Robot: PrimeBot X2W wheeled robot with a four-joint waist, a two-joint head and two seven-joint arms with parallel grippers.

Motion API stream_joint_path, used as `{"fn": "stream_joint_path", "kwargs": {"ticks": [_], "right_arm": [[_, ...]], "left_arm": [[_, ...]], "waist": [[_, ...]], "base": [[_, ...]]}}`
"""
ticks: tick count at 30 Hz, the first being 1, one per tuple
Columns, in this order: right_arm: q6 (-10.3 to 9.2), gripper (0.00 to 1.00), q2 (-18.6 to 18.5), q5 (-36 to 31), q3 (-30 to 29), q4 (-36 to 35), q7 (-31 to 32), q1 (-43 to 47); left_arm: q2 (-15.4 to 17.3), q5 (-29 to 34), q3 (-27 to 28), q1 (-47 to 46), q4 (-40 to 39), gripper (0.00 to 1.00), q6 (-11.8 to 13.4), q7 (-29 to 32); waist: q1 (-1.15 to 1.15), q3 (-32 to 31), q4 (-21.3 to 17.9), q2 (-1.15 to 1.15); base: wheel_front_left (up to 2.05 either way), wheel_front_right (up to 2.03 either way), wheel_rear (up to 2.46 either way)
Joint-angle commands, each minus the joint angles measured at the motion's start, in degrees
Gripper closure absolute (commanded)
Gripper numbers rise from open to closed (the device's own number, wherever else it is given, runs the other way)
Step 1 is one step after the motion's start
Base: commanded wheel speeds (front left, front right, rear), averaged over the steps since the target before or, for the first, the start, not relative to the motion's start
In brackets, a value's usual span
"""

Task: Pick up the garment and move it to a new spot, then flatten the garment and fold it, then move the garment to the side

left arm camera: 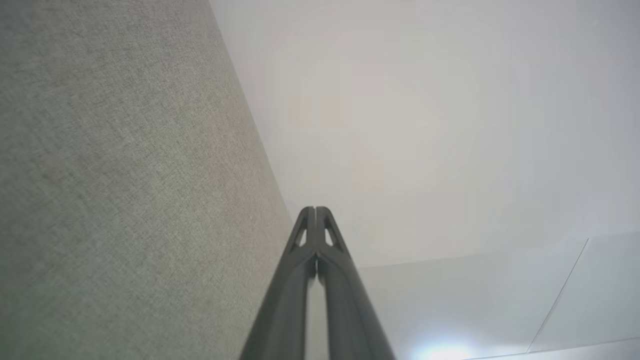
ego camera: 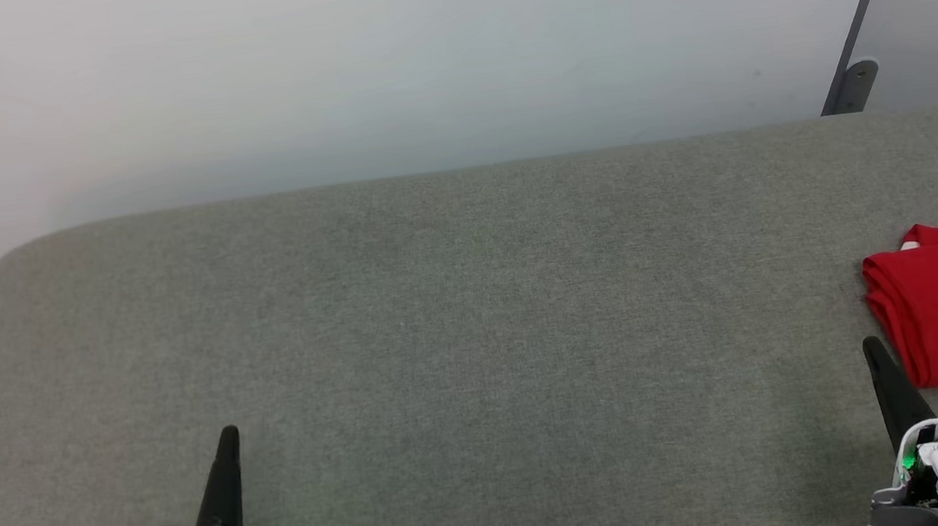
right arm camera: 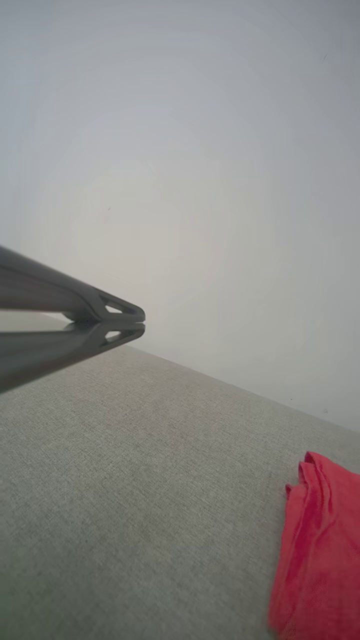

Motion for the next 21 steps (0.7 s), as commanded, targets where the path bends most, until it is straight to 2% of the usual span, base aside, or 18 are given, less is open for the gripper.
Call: {"fn": "stream_joint_path", "kwargs": {"ticks": [1,21], "right_arm": [[-0.06,1.00,0.03,1.30,-0.16,-0.03,0.41,-0.86],[-0.07,1.00,0.38,8.98,-0.41,0.96,1.90,-1.53]], "left_arm": [[0.02,-1.27,0.03,-1.11,0.04,1.00,0.06,0.37],[-0.74,-8.24,-0.17,-3.12,1.68,1.00,0.07,2.61]], "waist": [[0.00,0.00,0.05,0.00],[0.00,-0.03,0.60,0.00]], "base": [[0.00,0.00,0.00],[0.00,0.00,0.00]]}}
